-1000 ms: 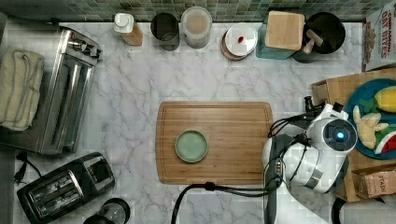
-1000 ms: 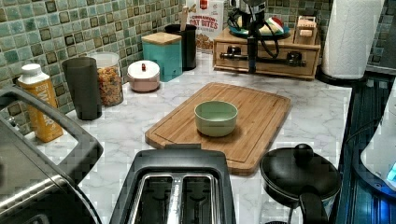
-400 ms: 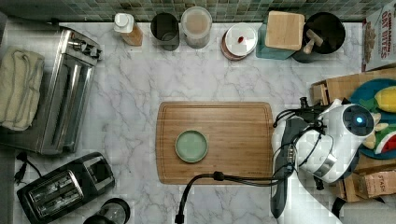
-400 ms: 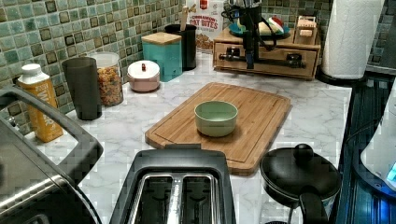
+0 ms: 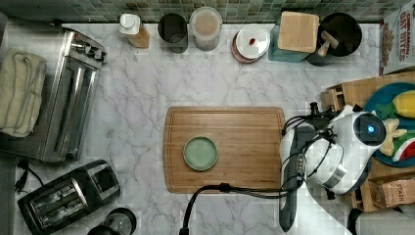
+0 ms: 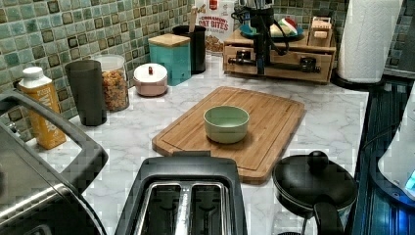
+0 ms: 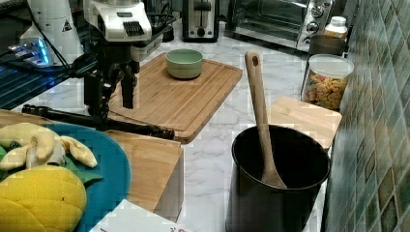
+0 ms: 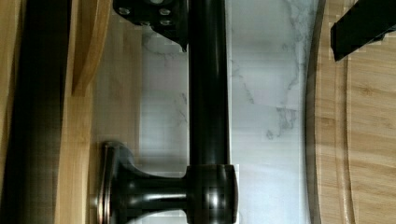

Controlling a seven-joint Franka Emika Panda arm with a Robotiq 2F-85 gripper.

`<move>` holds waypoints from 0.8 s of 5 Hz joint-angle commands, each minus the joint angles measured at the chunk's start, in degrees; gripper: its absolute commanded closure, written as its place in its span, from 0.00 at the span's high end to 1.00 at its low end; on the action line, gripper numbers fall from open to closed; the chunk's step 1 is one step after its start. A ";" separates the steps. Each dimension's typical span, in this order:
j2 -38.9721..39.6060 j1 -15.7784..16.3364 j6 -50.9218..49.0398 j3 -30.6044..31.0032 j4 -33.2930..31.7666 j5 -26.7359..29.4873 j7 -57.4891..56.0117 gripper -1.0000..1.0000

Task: Open the drawer.

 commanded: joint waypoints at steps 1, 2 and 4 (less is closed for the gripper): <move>-7.05 8.07 -2.52 9.04 -10.56 7.89 6.74 1.00; -9.71 10.53 -2.64 11.07 -13.37 10.22 10.60 1.00; -11.54 13.83 -0.39 15.91 -16.45 14.17 19.48 1.00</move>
